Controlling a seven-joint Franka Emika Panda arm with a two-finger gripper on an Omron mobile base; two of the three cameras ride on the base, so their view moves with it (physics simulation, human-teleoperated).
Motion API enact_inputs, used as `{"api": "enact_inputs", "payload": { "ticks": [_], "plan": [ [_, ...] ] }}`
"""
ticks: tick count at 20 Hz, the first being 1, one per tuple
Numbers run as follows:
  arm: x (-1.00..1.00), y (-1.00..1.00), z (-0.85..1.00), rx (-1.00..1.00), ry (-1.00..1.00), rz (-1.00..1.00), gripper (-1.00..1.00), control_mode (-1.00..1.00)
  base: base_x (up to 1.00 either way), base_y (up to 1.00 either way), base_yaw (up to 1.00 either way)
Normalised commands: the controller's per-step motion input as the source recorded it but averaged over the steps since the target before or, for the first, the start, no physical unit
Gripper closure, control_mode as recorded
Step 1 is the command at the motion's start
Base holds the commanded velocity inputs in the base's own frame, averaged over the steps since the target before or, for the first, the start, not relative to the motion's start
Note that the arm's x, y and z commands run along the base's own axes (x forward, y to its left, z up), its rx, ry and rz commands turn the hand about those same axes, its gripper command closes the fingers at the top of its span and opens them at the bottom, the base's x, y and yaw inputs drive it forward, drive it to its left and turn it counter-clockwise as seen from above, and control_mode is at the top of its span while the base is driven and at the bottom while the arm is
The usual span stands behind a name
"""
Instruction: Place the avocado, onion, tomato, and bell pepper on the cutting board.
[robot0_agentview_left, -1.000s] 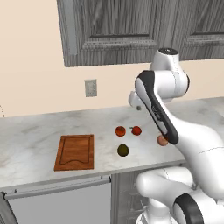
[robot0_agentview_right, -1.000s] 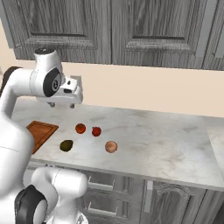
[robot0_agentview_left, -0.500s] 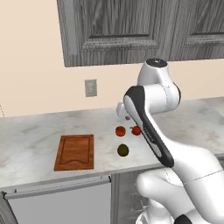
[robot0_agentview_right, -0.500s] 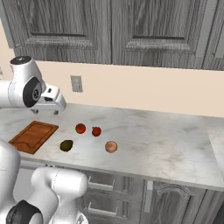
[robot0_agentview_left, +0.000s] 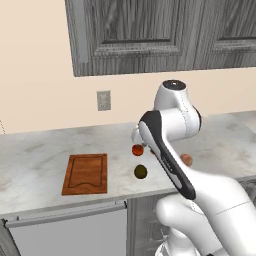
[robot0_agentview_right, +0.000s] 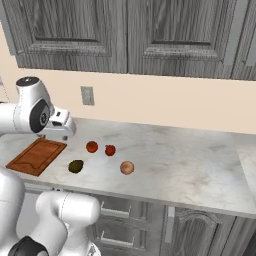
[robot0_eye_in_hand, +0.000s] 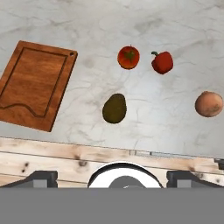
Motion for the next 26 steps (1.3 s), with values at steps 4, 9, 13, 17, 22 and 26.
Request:
{"api": "enact_inputs", "payload": {
  "ticks": [4,9,13,17,22,26],
  "plan": [
    [0.17,0.00,-0.22,0.00,0.02,0.00,-1.00,-1.00,0.00,0.00,0.00],
    [0.24,0.00,-0.13,0.00,0.02,0.00,-1.00,-1.00,0.00,0.00,0.00],
    [0.36,0.00,-0.08,0.00,0.02,0.00,-1.00,-1.00,0.00,0.00,0.00],
    [0.38,0.00,-0.13,0.00,0.05,0.00,-1.00,-1.00,0.00,0.00,0.00],
    [0.24,0.00,-0.21,0.00,0.05,0.00,-1.00,-1.00,0.00,0.00,0.00],
    [0.10,0.03,-0.34,0.00,0.05,0.00,-1.00,-1.00,0.00,0.00,0.00]
  ]
}}
